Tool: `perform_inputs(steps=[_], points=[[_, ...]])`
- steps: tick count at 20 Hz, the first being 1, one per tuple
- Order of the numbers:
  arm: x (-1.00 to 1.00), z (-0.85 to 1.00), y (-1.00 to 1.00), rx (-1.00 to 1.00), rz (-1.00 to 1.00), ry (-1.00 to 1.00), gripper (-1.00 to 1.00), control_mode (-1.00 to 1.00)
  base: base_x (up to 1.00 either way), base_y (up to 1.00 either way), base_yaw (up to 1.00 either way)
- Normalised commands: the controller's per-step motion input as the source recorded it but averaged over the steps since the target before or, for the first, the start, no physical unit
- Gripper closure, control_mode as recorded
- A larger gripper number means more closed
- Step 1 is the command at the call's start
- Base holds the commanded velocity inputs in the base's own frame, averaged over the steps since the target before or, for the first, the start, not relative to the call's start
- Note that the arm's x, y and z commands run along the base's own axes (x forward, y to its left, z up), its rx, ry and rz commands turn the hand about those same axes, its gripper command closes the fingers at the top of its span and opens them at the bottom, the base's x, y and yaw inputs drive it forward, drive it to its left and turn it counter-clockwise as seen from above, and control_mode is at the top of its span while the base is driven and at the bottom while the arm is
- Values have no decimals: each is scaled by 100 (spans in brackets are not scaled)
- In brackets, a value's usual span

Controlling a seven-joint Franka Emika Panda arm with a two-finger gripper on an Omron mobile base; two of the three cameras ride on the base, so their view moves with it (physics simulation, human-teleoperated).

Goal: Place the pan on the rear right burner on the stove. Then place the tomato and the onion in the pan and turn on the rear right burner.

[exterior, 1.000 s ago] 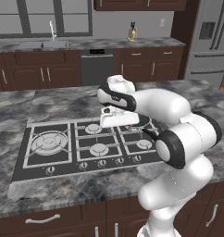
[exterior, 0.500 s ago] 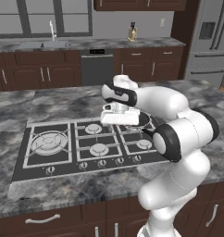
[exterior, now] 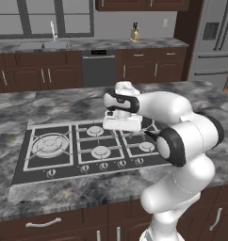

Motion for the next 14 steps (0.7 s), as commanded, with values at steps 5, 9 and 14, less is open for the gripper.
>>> perform_inputs(steps=[5, 9, 14], points=[[0, -15, 0, -6, 0, -13, -100, -100, 0, 0, 0], [0, -10, 0, 0, 0, -16, -100, -100, 0, 0, 0], [-8, -5, -1, 0, 0, -4, -100, -100, 0, 0, 0]])
